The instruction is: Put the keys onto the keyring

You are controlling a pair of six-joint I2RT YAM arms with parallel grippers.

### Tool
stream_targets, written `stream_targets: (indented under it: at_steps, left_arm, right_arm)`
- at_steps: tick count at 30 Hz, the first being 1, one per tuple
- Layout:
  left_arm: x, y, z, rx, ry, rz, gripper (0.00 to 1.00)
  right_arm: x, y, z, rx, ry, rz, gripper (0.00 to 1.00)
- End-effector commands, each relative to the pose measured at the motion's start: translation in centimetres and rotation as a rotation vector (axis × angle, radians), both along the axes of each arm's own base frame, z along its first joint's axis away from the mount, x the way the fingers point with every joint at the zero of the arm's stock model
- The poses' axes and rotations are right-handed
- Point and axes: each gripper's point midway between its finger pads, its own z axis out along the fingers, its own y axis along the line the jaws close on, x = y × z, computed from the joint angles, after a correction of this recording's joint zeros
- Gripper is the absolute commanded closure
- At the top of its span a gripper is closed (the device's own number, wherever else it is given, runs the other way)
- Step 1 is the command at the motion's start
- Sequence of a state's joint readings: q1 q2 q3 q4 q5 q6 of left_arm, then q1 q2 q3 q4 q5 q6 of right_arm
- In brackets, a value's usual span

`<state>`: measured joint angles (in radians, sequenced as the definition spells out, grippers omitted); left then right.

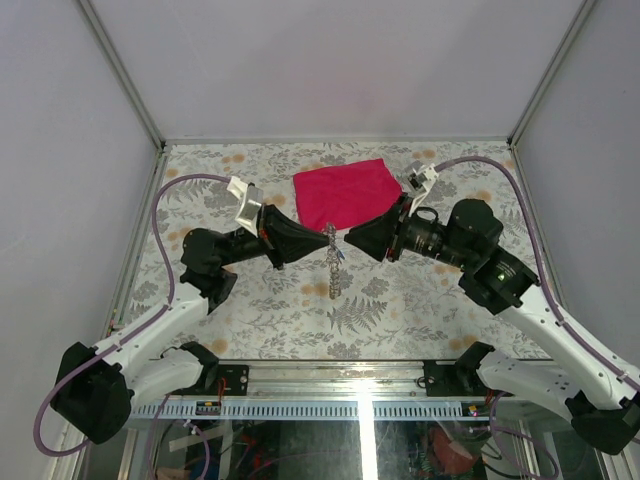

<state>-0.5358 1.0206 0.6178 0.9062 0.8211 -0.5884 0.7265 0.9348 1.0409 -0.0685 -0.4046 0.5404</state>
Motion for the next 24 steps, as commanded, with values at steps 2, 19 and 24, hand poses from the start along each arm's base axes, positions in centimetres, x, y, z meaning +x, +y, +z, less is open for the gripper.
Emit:
stream_targets:
  at_steps: [2,19,24]
  left_arm:
    - [-1.7,0.2,3.8,-0.060,-0.156,-0.061,1.00]
    - [-3.2,-0.1,4.0,-0.038,-0.193,-0.167,1.00]
    - [-3.4,-0.2,4.1,-0.035,-0.194,-0.176,1.00]
  right_arm:
    - [-0.5,-0.5,2.4,0.018,-0.294,0.042,0.62]
    - [-3.4,0.2,3.5,0.150,-0.632,0.201,0.60]
    - [-3.5,0.6,3.1,0.139,-0.622,0.229,0.63]
